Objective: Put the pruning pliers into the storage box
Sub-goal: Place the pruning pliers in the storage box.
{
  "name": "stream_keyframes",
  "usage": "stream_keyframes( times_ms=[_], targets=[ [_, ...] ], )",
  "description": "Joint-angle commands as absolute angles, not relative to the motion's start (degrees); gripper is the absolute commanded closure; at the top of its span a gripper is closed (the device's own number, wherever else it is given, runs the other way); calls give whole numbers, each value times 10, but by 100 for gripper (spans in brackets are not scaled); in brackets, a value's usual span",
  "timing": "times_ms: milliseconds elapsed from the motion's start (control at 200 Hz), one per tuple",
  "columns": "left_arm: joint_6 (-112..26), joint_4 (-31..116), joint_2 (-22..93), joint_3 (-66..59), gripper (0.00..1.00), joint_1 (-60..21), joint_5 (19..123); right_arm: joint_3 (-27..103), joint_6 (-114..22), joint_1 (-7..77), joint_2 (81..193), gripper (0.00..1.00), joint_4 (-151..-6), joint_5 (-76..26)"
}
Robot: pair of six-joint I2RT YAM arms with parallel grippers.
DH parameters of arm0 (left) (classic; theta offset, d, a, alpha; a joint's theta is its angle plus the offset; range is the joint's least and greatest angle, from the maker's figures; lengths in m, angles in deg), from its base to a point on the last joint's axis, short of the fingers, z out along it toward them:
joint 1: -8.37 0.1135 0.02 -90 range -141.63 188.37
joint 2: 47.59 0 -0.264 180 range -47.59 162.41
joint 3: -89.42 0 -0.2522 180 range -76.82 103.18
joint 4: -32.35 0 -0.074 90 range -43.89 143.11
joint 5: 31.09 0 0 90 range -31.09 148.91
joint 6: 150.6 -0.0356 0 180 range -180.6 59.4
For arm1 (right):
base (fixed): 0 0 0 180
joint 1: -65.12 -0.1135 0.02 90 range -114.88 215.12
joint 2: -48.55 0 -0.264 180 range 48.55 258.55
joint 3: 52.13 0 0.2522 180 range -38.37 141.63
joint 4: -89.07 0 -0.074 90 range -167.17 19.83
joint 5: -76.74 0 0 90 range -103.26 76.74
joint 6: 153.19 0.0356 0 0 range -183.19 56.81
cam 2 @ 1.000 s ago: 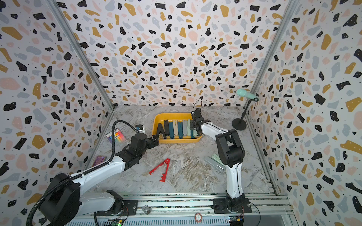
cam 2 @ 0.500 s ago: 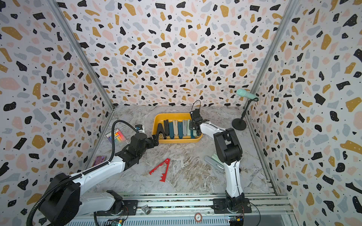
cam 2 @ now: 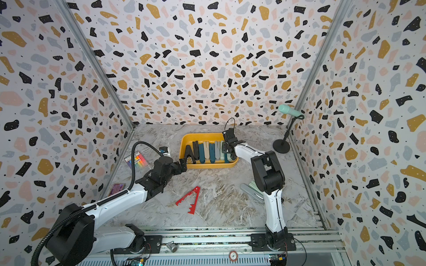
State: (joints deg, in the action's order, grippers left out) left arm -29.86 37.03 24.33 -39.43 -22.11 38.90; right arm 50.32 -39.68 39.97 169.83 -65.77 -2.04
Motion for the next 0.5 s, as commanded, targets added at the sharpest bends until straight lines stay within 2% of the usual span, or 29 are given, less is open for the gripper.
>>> stream_keyframes(
  times_ms=[0,496],
  targets=[
    [-298,356,238,-403,1,-218,390,519,-399,402,1667,46,-635,1],
    [-303,356,233,-399,0,-218,417,492,-426,400,1589,36,-660,14]
  ],
)
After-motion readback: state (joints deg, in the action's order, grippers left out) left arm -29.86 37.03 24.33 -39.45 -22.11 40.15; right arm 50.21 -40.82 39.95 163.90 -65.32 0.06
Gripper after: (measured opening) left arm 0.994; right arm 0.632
